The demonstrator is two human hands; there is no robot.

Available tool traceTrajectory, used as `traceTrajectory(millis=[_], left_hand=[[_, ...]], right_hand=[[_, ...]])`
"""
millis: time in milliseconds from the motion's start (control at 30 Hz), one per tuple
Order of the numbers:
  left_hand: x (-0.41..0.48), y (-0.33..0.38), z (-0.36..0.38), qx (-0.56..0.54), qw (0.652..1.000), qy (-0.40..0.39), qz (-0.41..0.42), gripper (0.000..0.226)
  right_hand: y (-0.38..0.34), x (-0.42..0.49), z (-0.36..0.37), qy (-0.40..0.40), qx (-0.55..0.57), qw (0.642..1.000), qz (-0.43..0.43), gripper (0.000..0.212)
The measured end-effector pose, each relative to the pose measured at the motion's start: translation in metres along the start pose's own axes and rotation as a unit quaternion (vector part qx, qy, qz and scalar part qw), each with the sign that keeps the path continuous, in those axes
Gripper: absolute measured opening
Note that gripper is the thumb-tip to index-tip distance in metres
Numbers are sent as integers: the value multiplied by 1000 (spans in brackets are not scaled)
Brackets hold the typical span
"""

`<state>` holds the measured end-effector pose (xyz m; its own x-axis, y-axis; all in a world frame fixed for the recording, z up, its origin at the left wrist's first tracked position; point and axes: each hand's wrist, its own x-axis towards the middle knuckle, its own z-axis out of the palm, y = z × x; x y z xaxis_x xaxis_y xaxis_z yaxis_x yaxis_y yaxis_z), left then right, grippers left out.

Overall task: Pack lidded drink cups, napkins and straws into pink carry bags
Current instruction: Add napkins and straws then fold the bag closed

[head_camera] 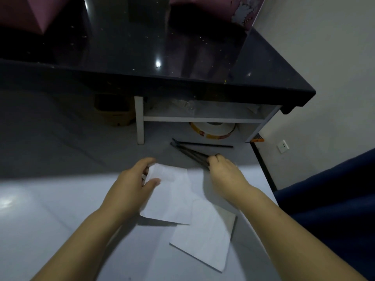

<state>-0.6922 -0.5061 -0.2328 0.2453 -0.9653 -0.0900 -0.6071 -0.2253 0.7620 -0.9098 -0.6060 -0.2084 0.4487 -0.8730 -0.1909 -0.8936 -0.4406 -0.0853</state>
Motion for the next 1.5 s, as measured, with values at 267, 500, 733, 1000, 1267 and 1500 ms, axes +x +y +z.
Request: traceTrajectory(millis=[267, 500, 733, 1000, 1267, 1500], left_hand=[[-14, -2, -18, 5, 999, -1, -51, 71], [-52, -8, -48, -17, 997, 25, -73, 29], [-122, -15, -81, -6, 995, 95, -21, 12], [-177, -15, -111, 21, 987, 157, -6, 15], [-175, -7, -129, 24, 988, 153, 27, 8], [-158, -13, -139, 17, 990, 137, 37, 11]], right_hand=[[-10, -24, -22, 9, 163, 986, 25, 37], [-35, -62, -18, 19, 153, 988, 16, 20], [-70, -100, -17, 84, 160, 984, 11, 28], [-95, -97, -45, 101, 220, 969, 60, 24], [-113, -85, -57, 76, 164, 981, 65, 15], [-114, -78, -66, 185, 330, 924, 62, 14]])
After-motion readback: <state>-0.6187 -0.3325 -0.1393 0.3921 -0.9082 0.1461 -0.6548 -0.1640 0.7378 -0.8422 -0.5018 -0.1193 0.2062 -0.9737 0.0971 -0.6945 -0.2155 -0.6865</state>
